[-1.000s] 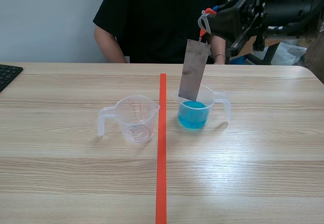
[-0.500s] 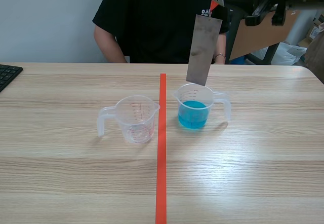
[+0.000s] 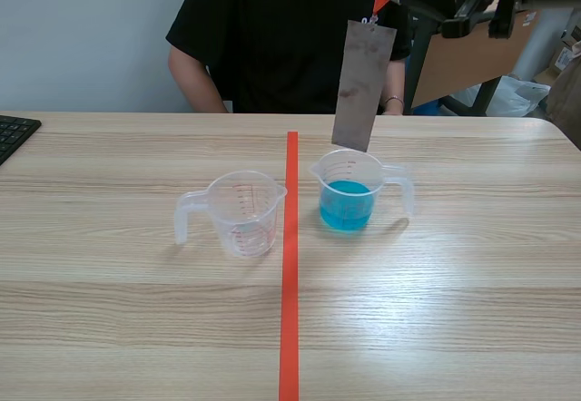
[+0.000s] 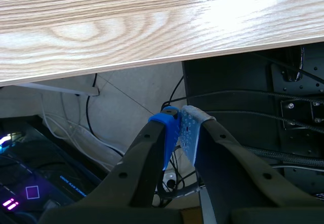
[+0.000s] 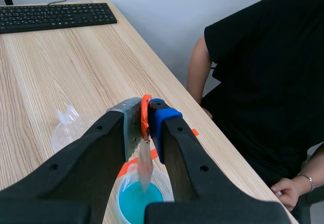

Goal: Do the redox reaction experiment.
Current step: 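Raise the plate and point at it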

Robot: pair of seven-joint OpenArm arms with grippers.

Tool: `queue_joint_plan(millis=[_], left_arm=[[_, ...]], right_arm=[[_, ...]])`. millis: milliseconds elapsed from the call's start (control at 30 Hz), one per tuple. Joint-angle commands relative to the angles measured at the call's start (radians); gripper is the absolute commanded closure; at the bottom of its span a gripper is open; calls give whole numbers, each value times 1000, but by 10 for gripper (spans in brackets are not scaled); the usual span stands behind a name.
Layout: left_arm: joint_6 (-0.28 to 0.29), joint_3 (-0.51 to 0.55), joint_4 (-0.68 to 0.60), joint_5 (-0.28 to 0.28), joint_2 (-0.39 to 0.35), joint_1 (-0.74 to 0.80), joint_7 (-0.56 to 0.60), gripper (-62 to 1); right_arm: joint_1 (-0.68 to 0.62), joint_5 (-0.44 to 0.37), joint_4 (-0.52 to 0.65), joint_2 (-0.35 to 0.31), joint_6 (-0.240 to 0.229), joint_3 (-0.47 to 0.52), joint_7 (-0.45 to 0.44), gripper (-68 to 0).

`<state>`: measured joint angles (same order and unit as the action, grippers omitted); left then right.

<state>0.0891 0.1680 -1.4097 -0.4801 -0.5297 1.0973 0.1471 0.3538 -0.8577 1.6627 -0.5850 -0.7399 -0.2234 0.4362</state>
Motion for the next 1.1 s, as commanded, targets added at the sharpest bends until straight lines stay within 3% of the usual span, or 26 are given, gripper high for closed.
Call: queue_joint_plan(millis=[0,233,433,800,1067], left_arm=[[3,2,-12,-3,0,2,13,-40],[10,2,-12,-3,-17,2,18,-40],[24,2,-12,-3,-133,-4,75,-40],[198,-16,-12,-3,-420,-229,82,-40],[308,-139,-16,-7,-530,-524,119,-40]], right_arm=[[23,-19,14,-11,-6,16,-11,-16],[23,-19,14,-10,-6,16,-11,-16],[23,-19,14,-10,-6,16,-11,-16],[23,-19,14,-10,-6,16,-4,-16],[23,-19,14,-10,-6,16,-4,-16]])
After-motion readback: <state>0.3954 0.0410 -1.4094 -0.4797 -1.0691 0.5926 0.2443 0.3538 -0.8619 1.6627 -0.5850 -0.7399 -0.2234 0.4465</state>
